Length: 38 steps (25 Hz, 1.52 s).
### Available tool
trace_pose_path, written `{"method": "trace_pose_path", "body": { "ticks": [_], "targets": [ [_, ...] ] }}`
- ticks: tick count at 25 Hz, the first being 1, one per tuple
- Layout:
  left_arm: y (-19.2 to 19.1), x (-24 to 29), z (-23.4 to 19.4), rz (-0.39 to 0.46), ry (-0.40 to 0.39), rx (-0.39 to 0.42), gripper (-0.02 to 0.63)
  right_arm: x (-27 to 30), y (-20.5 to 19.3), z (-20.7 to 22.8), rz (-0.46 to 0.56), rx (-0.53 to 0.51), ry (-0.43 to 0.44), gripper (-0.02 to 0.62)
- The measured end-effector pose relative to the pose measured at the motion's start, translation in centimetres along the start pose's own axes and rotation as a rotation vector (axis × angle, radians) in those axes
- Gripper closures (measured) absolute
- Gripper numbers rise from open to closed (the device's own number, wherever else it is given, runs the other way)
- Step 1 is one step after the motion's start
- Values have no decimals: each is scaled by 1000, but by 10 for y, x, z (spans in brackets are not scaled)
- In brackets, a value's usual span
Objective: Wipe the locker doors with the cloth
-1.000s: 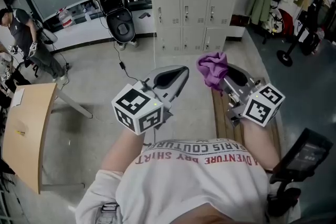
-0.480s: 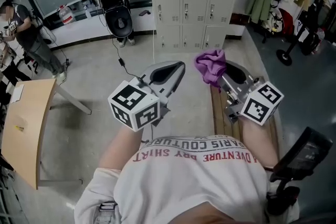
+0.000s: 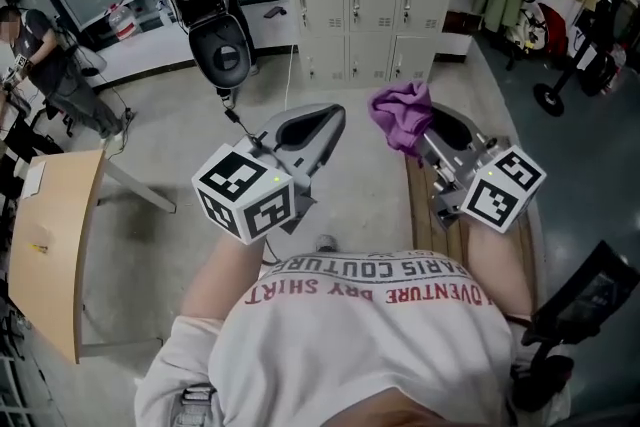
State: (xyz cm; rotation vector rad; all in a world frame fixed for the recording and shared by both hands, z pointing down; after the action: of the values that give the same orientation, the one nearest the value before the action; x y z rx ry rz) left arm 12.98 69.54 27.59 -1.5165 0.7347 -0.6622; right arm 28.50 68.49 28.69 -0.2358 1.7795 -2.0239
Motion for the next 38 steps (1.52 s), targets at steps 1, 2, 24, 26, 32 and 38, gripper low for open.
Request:
{"method": "trace_pose_path", "body": {
  "ticks": [1, 2, 24, 26, 32, 38],
  "targets": [
    [-3, 4, -8, 2, 6, -3, 606, 5, -4, 8, 3, 4, 4, 529],
    [-6, 11, -20, 4, 10, -9, 606, 12, -8, 18, 5, 14, 5, 529],
    [-3, 275, -472, -43, 5, -58, 606, 382, -7, 382, 27, 74, -25, 529],
    [-4, 295, -490, -45, -10, -60, 606, 398, -6, 402, 20, 56, -16, 528],
    [-4, 364, -531, -59, -8, -36, 606, 427, -8, 479, 8, 29, -39, 528],
    [-21, 453, -596, -72, 42, -29, 606, 461, -14, 595, 20, 48, -18, 528]
  ]
}}
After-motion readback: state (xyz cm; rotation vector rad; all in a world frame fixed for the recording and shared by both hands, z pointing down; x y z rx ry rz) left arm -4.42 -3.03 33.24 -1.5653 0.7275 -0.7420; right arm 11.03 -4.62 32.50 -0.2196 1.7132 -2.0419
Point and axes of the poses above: the fingertips, and each gripper's own axes: x forward along the fingers, z to its right, y out of its top, the point moved 4 cm from there along -x, backward along the fingers, and after that the axes turned 9 degrees about y, right-handed, at the moved point
